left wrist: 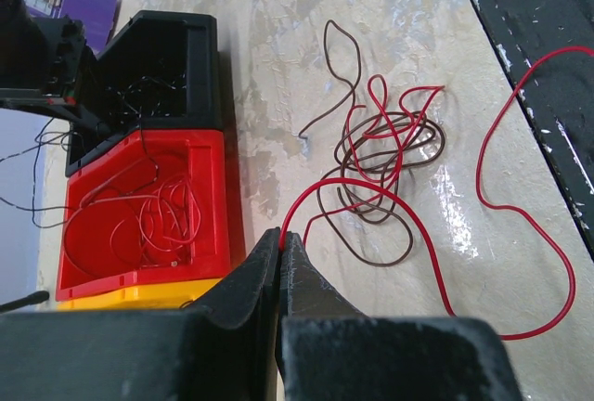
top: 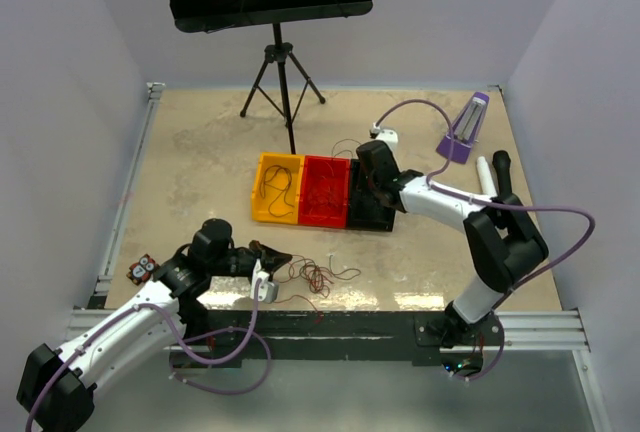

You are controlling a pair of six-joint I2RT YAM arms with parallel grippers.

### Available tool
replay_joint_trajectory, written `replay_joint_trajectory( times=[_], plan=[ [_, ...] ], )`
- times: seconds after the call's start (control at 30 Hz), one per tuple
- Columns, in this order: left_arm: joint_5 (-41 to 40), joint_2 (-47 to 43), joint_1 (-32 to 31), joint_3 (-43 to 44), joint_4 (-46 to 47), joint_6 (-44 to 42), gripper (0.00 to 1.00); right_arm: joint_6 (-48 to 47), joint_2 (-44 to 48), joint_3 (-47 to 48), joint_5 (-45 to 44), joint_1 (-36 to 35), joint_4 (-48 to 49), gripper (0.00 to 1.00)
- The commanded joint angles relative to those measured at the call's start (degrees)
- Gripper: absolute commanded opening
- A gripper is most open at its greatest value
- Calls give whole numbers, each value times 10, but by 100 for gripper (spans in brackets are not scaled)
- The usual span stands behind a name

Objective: Untangle the cables
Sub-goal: Place the cable in the bin.

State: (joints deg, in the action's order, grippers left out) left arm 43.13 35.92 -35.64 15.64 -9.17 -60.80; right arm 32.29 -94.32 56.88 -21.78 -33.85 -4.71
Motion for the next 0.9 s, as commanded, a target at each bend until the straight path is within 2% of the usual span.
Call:
replay_joint_trajectory(
  times=[0.0,0.4,0.5,0.6,0.7,0.87],
  plan=[
    [11,-5,3,17,-2,-14,0,-8,-26,3,-19,1,-10,0],
    [7,-5,4,17,-4,-20,0,5,-67,-13,5,1,9,1],
    [8,-5,5,15,-3,-22,0,5,-65,-16,12,1,7,14],
    [7,-4,5,17,-4,-24,0,3,-35,-12,30,1,-4,38],
    [5,-4,4,19,-5,-26,0,1,17,0,44,1,-31,52],
    [5,-4,5,19,-8,-31,0,-12,88,24,53,1,-75,57]
  ],
)
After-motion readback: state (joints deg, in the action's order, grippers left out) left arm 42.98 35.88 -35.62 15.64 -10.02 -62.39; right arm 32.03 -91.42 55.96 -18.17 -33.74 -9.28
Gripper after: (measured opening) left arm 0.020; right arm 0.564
